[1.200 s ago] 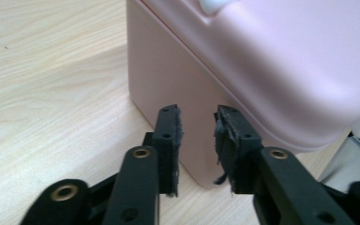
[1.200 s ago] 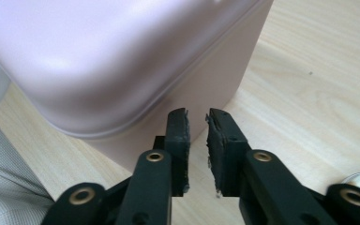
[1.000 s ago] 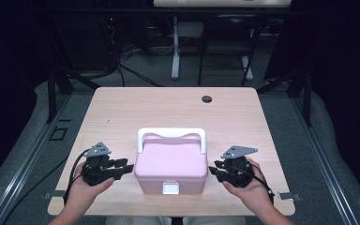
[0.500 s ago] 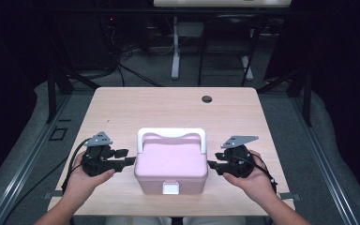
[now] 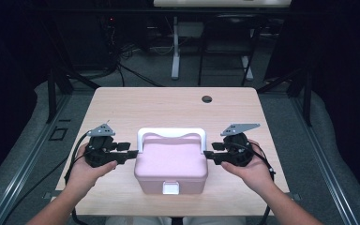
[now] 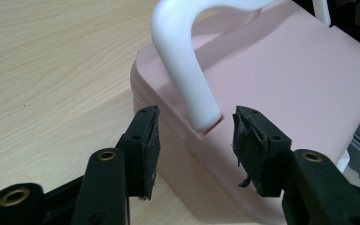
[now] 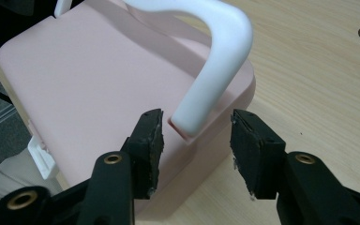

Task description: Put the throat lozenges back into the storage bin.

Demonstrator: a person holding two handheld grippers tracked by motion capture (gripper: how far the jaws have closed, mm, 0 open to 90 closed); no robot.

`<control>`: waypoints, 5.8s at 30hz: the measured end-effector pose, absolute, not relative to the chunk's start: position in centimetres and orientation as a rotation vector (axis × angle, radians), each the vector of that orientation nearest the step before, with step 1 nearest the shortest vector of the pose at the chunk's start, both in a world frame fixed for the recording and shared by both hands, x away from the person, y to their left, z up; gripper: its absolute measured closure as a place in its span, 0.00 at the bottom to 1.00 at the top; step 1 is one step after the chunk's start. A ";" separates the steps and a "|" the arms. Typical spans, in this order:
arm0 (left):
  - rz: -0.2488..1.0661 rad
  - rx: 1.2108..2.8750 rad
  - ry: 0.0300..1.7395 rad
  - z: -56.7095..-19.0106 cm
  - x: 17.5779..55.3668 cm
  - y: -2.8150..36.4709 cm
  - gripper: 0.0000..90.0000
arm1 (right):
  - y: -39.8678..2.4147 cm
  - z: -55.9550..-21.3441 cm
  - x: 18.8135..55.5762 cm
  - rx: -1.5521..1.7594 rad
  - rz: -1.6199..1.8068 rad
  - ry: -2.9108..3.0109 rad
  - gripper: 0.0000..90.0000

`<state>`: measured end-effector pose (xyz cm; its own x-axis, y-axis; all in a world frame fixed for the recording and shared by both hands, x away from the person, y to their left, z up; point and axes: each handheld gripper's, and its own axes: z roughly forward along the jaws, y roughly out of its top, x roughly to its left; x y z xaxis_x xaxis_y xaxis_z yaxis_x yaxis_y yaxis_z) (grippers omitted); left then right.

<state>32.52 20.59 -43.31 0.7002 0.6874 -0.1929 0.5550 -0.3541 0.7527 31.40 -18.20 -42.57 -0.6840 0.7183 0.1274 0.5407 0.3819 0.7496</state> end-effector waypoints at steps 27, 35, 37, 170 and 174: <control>0.255 2.087 0.903 -43.5 33.4 18.6 0.65 | -16.7 -43.1 32.5 1.046 1.166 2.408 0.65; 0.308 2.079 0.870 -43.2 32.8 18.4 0.73 | -16.5 -42.9 31.7 0.974 1.166 2.397 0.74; 0.313 2.085 0.868 -43.1 32.7 18.4 0.74 | -16.1 -43.0 31.4 0.946 1.134 2.398 0.74; 0.120 2.131 0.790 -44.8 28.9 18.9 1.00 | -17.3 -40.2 33.5 1.179 1.288 2.443 0.83; 0.122 2.134 0.787 -44.8 28.9 18.8 1.00 | -17.4 -40.2 33.5 1.181 1.290 2.446 0.83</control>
